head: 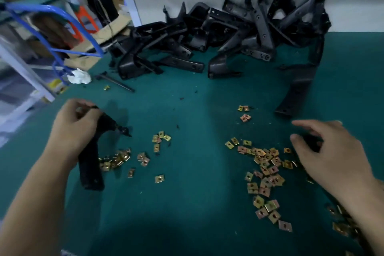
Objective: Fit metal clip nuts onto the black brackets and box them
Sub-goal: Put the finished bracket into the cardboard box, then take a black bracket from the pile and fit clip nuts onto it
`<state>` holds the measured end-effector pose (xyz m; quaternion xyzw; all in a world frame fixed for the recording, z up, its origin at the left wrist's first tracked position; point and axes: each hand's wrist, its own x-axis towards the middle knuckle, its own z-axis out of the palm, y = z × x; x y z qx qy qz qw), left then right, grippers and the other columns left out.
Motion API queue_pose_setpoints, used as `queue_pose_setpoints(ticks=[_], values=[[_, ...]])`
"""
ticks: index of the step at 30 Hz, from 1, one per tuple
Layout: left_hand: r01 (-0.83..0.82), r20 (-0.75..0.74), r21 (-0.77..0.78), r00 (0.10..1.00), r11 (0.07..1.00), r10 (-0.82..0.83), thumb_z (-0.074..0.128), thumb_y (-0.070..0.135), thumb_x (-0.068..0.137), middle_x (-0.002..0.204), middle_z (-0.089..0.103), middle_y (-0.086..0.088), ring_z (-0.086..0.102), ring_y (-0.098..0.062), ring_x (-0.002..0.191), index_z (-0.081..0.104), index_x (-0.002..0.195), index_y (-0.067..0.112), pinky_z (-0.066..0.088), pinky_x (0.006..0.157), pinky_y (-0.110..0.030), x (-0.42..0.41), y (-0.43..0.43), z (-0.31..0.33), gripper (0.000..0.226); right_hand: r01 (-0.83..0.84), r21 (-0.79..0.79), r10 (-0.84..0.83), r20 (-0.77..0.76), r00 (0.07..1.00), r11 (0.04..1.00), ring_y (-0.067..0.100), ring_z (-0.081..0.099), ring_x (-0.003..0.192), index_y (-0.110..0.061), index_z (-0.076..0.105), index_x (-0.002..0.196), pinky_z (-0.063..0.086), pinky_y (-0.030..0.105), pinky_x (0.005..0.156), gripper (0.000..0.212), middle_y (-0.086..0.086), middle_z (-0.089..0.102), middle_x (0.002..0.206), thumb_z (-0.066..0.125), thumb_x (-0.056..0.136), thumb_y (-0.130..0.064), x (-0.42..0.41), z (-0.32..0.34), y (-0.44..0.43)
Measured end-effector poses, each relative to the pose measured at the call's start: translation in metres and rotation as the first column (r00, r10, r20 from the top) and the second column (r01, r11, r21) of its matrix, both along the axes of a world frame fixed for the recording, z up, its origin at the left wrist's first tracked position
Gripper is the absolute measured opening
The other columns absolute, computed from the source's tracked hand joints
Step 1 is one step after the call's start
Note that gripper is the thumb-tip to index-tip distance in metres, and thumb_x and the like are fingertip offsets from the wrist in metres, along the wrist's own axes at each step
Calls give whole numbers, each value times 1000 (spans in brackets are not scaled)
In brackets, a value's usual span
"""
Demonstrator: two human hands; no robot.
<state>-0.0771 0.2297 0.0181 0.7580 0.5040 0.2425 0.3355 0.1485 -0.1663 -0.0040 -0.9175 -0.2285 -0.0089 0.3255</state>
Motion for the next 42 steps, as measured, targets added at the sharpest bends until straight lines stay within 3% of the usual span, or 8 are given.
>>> queue_pose_setpoints(ticks=[6, 14, 20, 27, 32, 35, 39, 42], values=[[86, -212, 252, 977, 964, -31, 60, 31, 98, 127, 60, -21, 55, -45, 114, 62, 128, 21, 43, 102, -52, -2, -17, 13, 32, 5, -3, -5, -2, 1000, 1000, 17, 56, 105, -27, 70, 118, 42, 35, 89, 31, -2, 62, 106, 63, 89, -35, -2, 0, 3], [413, 188, 404, 836, 816, -516, 58, 26, 97, 107, 57, 18, 58, 2, 102, 64, 113, 32, 42, 82, -6, 90, -150, 37, 19, 54, 39, -55, 22, 998, 998, 16, 56, 111, -24, 69, 124, 38, 26, 95, 29, -9, 56, 107, 65, 95, -23, 3, 0, 2], [787, -7, 66, 615, 614, -788, 58, 29, 101, 125, 54, 2, 55, -13, 107, 54, 132, 25, 42, 82, -24, 201, -241, 11, 32, 118, 4, -118, 26, 993, 993, 18, 56, 115, -18, 67, 127, 34, 17, 94, 32, 1, 61, 119, 57, 97, -11, 17, -2, -5], [766, -324, 163, 637, 622, -700, 59, 29, 99, 124, 60, -12, 49, -35, 120, 54, 132, 19, 42, 100, -44, 268, -275, -11, 35, 87, 160, -83, -34, 996, 983, -1, 52, 111, -21, 59, 139, 23, -13, 79, 50, -4, 64, 128, 48, 95, -1, 30, -9, -12], [761, -168, 140, 648, 633, -743, 60, 9, 94, 117, 67, -2, 57, -29, 118, 65, 114, 24, 45, 102, -46, 263, -271, -14, 26, 81, 272, -35, -171, 985, 959, 1, 53, 126, -22, 45, 151, 29, -3, 96, 53, -6, 57, 142, 48, 101, -5, 42, -11, -14], [815, 15, 105, 572, 570, -820, 68, 4, 84, 105, 66, 7, 62, -15, 104, 62, 108, 23, 51, 93, -35, 249, -270, -8, 31, 277, 553, -40, -402, 915, 786, 6, 56, 127, -26, 29, 157, 40, 22, 109, 62, -5, 57, 142, 57, 102, -15, 46, -5, -14], [887, 174, 58, 444, 459, -879, 73, 4, 79, 99, 65, 9, 63, 2, 86, 55, 111, 29, 48, 61, -9, 229, -267, 4, 44, 507, 767, 86, -580, 810, 393, 15, 73, 86, -29, 21, 156, 60, 30, 84, 75, 6, 72, 98, 65, 98, -12, 49, 1, -16], [885, 299, 6, 443, 466, -845, 75, 11, 79, 98, 72, 10, 68, -1, 84, 58, 110, 36, 52, 61, -16, 215, -262, 9, 43, 445, 747, 1, -512, 859, 494, 8, 66, 75, -33, 42, 143, 54, 24, 69, 54, -4, 69, 78, 65, 98, -14, 49, 3, -21]])
